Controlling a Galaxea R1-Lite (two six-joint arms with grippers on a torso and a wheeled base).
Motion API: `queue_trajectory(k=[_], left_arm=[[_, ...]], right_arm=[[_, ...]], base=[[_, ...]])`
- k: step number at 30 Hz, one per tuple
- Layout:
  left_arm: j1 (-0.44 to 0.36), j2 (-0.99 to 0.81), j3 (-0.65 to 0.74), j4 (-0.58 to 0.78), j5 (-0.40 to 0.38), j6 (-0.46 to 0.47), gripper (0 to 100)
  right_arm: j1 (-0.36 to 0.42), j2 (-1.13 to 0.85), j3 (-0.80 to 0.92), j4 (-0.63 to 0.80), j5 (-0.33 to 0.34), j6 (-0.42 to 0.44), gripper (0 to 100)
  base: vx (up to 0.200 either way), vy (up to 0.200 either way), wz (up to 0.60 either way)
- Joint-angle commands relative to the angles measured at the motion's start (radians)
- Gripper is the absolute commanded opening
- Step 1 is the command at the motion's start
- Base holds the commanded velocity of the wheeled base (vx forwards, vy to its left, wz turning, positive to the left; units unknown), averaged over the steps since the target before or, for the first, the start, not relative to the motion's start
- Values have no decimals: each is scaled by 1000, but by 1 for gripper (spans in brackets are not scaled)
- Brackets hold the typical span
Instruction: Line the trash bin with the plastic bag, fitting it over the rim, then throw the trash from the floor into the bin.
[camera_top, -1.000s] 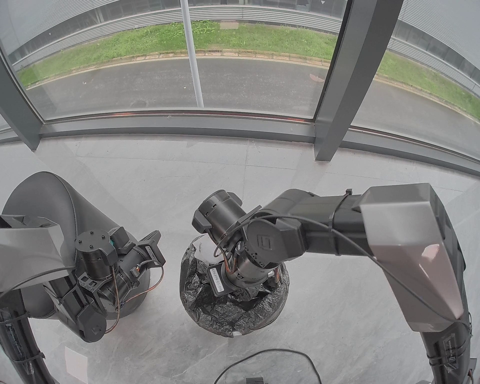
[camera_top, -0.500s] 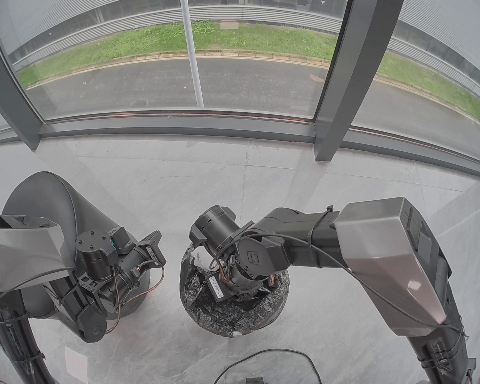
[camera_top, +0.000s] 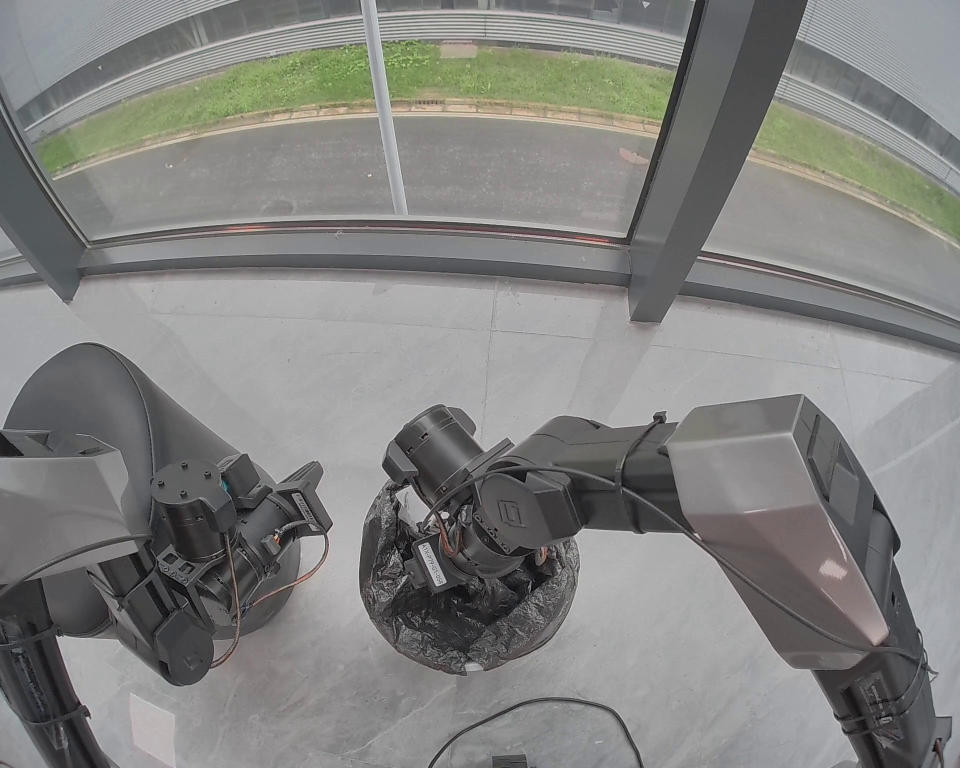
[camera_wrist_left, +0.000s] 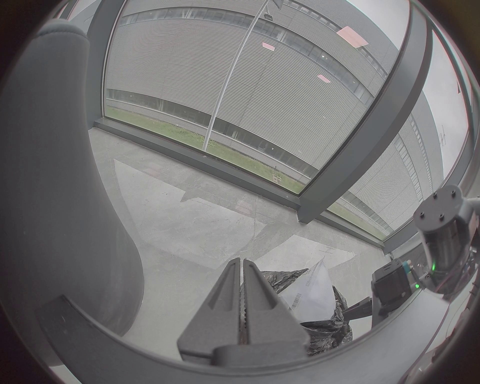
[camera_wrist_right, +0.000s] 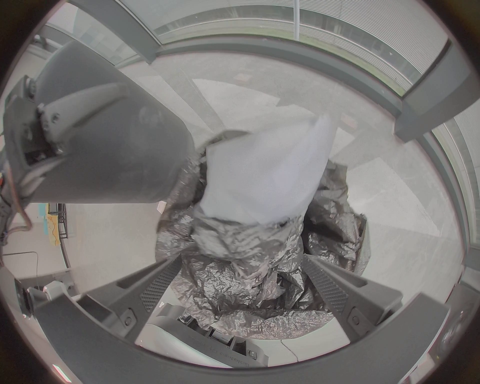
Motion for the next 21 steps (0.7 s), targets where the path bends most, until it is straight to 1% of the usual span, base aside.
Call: queue_trajectory(k=[1,4,5,8,13,18,21], left_arm=[[-2,4,0,0,0,-1,0],[-2,6,0,0,0,-1,0],[-3,6,0,0,0,-1,0],[-6,3,1,0,0,-1,0],[-6,1,1,0,0,-1,0],[-8,0,3,0,0,-1,0],[-9,6,3,-2,0,-1,0]], right_arm=[[21,-60,0,4,10,-33,100],[43,-85,0,3,12,-52,100],[61,-102,0,3,12,-58,100],[84,-106,0,1,1,-58,100],[98,-106,0,-2,0,-58,100],[93,-91,0,-17,0,-55,100],[50,-27,0,-152,9,-50,100]], base=[[0,0,0],[0,0,0],[0,0,0],[0,0,0],[0,0,0],[0,0,0],[0,0,0]])
